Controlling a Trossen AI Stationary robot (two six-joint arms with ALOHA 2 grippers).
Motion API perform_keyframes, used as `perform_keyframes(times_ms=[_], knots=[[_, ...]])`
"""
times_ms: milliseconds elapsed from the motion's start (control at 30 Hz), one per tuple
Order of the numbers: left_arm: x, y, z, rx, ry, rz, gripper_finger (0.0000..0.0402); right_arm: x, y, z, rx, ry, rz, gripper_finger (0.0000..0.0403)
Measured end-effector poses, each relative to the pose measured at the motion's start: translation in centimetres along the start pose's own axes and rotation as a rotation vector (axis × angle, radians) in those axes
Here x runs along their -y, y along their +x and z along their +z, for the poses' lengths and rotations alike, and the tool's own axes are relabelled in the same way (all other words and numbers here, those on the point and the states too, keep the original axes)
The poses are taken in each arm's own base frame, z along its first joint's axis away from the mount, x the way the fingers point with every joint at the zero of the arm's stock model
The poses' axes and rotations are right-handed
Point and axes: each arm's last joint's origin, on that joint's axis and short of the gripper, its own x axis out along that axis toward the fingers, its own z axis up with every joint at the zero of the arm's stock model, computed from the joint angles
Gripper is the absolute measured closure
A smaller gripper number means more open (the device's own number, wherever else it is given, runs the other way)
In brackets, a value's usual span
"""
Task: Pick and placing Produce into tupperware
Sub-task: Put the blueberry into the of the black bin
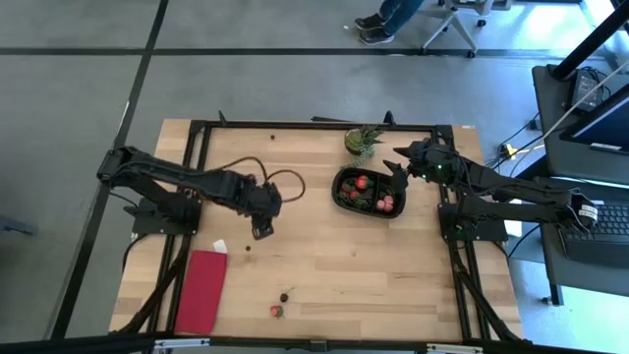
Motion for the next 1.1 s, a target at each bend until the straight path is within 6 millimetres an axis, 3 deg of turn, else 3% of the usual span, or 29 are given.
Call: perform_keyframes(times_ms=[167, 433, 700, 933, 1100], knots=[[1.7, -0.5, -1.9, -0.075, -0.100, 0.003, 0.0192, 0.0, 0.0, 0.0, 0.000, 0.023, 0.000, 0.0135], [4.8, -1.6, -4.5, 0.014, -0.035, 0.035, 0.0192, 0.0, 0.0, 0.0, 0.000, 0.021, 0.000, 0.0135], [7.8, -3.1, -7.5, 0.203, -0.042, 0.054, 0.0192, 0.0, 0.0, 0.0, -0.001, 0.019, 0.000, 0.0135], [11.0, -4.6, -9.6, 0.359, -0.030, -0.124, 0.0192, 0.0, 0.0, 0.0, -0.001, 0.017, 0.000, 0.0135], [11.5, -5.3, -10.9, 0.456, -0.051, -0.119, 0.0192, 0.0, 0.0, 0.0, 0.000, 0.017, 0.000, 0.0135]])
